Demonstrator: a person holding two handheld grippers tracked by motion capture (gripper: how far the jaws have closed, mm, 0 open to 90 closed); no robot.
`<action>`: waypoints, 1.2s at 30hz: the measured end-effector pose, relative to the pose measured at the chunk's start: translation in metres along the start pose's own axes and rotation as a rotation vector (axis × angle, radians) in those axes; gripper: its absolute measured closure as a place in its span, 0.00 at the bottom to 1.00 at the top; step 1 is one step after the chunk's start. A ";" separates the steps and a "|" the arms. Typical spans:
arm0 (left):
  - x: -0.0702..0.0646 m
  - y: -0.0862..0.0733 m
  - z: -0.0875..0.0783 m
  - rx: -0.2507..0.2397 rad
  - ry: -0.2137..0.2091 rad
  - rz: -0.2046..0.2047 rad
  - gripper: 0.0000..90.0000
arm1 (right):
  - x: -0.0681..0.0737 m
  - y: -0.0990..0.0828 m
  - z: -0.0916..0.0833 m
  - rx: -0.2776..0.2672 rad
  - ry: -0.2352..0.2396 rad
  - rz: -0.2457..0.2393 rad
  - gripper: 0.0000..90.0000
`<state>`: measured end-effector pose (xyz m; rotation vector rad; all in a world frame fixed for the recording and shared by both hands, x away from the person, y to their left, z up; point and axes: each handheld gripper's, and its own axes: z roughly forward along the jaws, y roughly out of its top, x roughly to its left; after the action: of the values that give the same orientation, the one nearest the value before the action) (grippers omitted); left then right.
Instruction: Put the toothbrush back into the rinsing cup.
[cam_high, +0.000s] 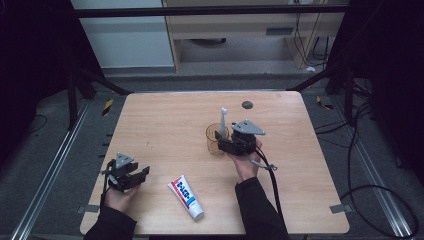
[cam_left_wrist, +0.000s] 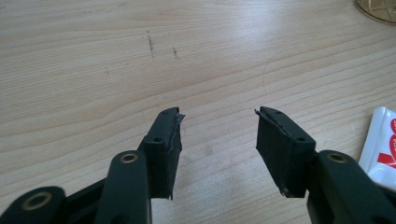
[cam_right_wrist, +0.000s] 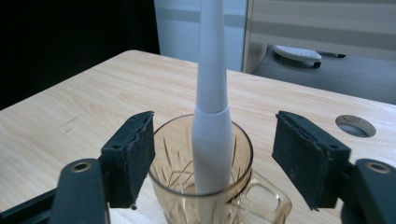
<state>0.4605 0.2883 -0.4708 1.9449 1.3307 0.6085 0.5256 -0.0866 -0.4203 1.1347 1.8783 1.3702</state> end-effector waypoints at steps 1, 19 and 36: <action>0.000 0.000 0.000 0.000 -0.004 -0.001 0.58 | 0.000 0.000 -0.002 0.006 0.000 -0.007 0.30; -0.009 0.001 -0.003 0.016 -0.089 0.034 0.84 | -0.015 0.007 -0.054 0.048 -0.049 -0.043 0.25; -0.030 -0.002 -0.003 0.097 -0.204 0.081 0.99 | -0.055 -0.021 -0.100 0.110 -0.087 -0.027 0.25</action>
<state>0.4464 0.2616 -0.4698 2.0865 1.1779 0.3773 0.4648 -0.1851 -0.4091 1.1981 1.9197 1.1960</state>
